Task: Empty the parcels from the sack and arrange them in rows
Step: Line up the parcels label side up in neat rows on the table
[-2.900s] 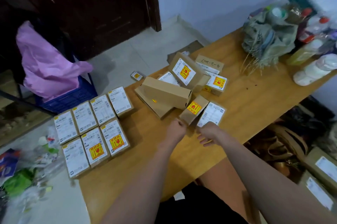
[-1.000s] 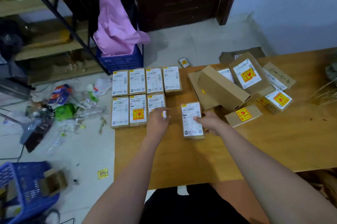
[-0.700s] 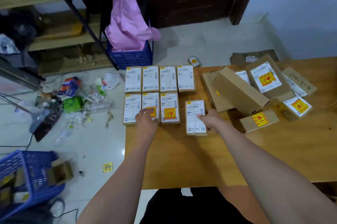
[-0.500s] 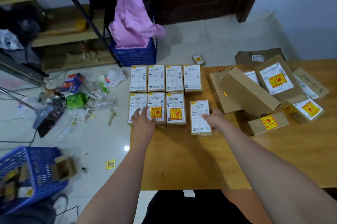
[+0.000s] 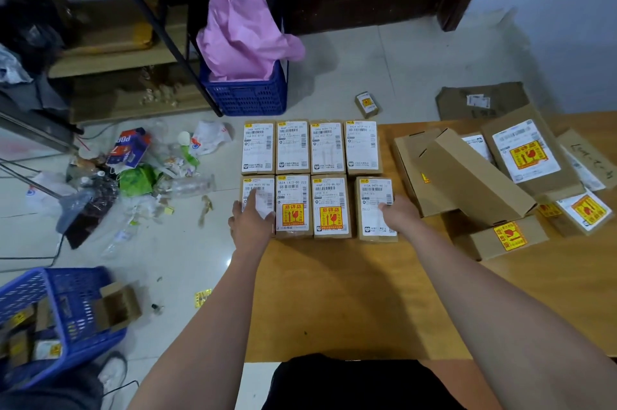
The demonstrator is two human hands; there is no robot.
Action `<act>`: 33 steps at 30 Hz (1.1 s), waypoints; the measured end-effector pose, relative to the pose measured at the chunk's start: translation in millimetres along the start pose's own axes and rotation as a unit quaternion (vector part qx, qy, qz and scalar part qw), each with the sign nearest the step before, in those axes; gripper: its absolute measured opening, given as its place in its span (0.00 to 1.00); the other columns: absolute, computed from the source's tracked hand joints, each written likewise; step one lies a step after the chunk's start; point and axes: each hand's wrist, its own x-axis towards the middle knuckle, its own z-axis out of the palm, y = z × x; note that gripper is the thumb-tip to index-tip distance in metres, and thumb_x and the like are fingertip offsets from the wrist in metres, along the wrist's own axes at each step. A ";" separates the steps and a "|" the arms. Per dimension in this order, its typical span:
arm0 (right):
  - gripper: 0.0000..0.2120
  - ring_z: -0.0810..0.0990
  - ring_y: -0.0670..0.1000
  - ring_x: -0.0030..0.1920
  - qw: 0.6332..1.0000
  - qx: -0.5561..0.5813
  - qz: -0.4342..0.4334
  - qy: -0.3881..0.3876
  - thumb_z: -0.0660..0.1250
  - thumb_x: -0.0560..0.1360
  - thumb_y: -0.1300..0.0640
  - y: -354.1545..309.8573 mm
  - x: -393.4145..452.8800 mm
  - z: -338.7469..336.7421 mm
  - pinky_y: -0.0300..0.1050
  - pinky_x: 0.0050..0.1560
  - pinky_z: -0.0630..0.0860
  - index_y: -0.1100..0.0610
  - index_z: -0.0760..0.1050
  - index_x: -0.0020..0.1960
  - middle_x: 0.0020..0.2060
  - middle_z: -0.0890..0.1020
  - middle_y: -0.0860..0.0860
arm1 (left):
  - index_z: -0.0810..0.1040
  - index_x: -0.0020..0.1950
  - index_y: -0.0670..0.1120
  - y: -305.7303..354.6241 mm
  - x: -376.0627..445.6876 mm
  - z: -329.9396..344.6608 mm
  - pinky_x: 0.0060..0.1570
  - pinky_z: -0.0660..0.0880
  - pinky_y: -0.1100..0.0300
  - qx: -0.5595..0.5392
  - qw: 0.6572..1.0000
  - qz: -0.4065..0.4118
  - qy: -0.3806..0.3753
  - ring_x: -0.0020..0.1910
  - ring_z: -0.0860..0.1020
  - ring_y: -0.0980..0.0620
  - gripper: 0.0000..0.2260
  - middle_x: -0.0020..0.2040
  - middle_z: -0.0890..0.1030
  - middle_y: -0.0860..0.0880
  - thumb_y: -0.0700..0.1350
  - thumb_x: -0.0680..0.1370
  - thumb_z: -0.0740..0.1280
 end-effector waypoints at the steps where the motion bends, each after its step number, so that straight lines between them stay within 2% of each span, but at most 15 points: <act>1: 0.16 0.79 0.60 0.59 1.000 0.002 0.003 0.000 0.62 0.81 0.54 -1.1 1.1 0.0 0.50 0.54 0.77 0.58 0.73 0.67 0.63 0.79 0.56 | 0.59 0.78 0.56 -0.7 2.1 0.2 0.67 0.66 0.41 -0.003 1.000 -0.002 -0.004 0.69 0.66 0.33 0.32 0.75 0.61 0.38 0.49 0.77 0.69; 6: 0.16 0.78 0.59 0.60 1.000 0.005 -0.004 0.000 0.62 0.82 0.54 -7.4 2.6 5.7 0.48 0.53 0.77 0.58 0.73 0.67 0.64 0.78 0.56 | 0.58 0.77 0.59 -1.4 2.0 1.7 0.64 0.71 0.40 -0.024 1.000 -0.006 -0.013 0.65 0.72 0.33 0.32 0.75 0.60 0.40 0.49 0.77 0.69; 9: 0.16 0.79 0.58 0.59 1.000 0.012 -0.011 -0.002 0.63 0.81 0.53 -10.1 2.9 8.5 0.53 0.57 0.78 0.57 0.74 0.66 0.63 0.79 0.54 | 0.57 0.78 0.59 -1.4 1.9 1.1 0.64 0.72 0.40 -0.027 1.000 -0.007 -0.013 0.66 0.72 0.34 0.33 0.76 0.59 0.40 0.48 0.77 0.69; 12: 0.16 0.79 0.58 0.59 1.000 0.003 -0.009 -0.003 0.63 0.80 0.52 -10.7 4.0 11.1 0.56 0.57 0.79 0.56 0.74 0.66 0.63 0.79 0.54 | 0.57 0.78 0.59 -2.1 2.8 1.2 0.64 0.72 0.40 -0.027 1.000 -0.007 -0.014 0.68 0.71 0.35 0.33 0.77 0.59 0.40 0.48 0.77 0.69; 17: 0.15 0.80 0.58 0.59 1.000 -0.021 -0.008 0.019 0.62 0.81 0.52 -12.0 0.4 15.1 0.52 0.54 0.79 0.57 0.73 0.66 0.62 0.79 0.54 | 0.57 0.79 0.58 0.1 0.7 1.2 0.64 0.72 0.42 -0.012 1.000 -0.006 -0.017 0.68 0.71 0.35 0.33 0.78 0.57 0.40 0.49 0.77 0.68; 19: 0.15 0.79 0.58 0.59 0.999 -0.030 -0.008 0.021 0.62 0.81 0.52 -12.6 0.0 16.2 0.54 0.55 0.79 0.57 0.73 0.66 0.63 0.79 0.55 | 0.56 0.79 0.58 -0.6 1.2 1.1 0.64 0.71 0.40 -0.010 1.000 -0.005 -0.025 0.68 0.71 0.34 0.32 0.78 0.57 0.39 0.50 0.78 0.67; 21: 0.15 0.80 0.59 0.59 0.999 -0.038 0.000 0.020 0.61 0.81 0.52 -14.8 -1.7 15.9 0.54 0.54 0.80 0.57 0.72 0.66 0.63 0.79 0.55 | 0.55 0.79 0.58 -0.9 2.4 0.5 0.66 0.67 0.35 -0.006 0.999 -0.006 -0.036 0.69 0.69 0.32 0.33 0.78 0.55 0.39 0.51 0.78 0.66; 23: 0.16 0.80 0.59 0.58 0.999 -0.049 0.003 0.020 0.60 0.82 0.52 -16.5 -3.2 15.4 0.51 0.51 0.79 0.58 0.72 0.66 0.62 0.79 0.56 | 0.55 0.79 0.57 1.6 2.4 -0.8 0.68 0.62 0.32 -0.002 0.999 -0.013 -0.040 0.73 0.61 0.31 0.32 0.79 0.54 0.40 0.50 0.78 0.65; 26: 0.17 0.78 0.60 0.58 0.997 -0.060 0.012 0.036 0.56 0.83 0.52 -17.7 -7.5 12.9 0.47 0.45 0.72 0.60 0.68 0.67 0.62 0.77 0.59 | 0.56 0.79 0.56 10.3 -2.6 -2.9 0.70 0.54 0.31 0.009 1.000 -0.013 -0.027 0.77 0.50 0.34 0.31 0.80 0.51 0.43 0.49 0.78 0.65; 31: 0.20 0.78 0.62 0.57 0.997 -0.057 0.010 0.049 0.52 0.83 0.50 -18.5 -15.3 6.5 0.49 0.46 0.74 0.62 0.65 0.69 0.61 0.77 0.61 | 0.56 0.79 0.56 30.4 -15.8 -0.2 0.73 0.51 0.34 -0.005 0.999 0.023 -0.033 0.78 0.48 0.36 0.30 0.80 0.50 0.42 0.50 0.79 0.63; 33: 0.20 0.78 0.62 0.58 0.997 -0.053 -0.006 0.051 0.53 0.84 0.50 -18.3 -20.9 1.4 0.48 0.45 0.71 0.62 0.64 0.70 0.62 0.76 0.61 | 0.56 0.79 0.56 42.8 -24.3 1.9 0.73 0.51 0.33 -0.020 0.998 0.036 -0.041 0.78 0.47 0.36 0.29 0.80 0.50 0.43 0.50 0.80 0.63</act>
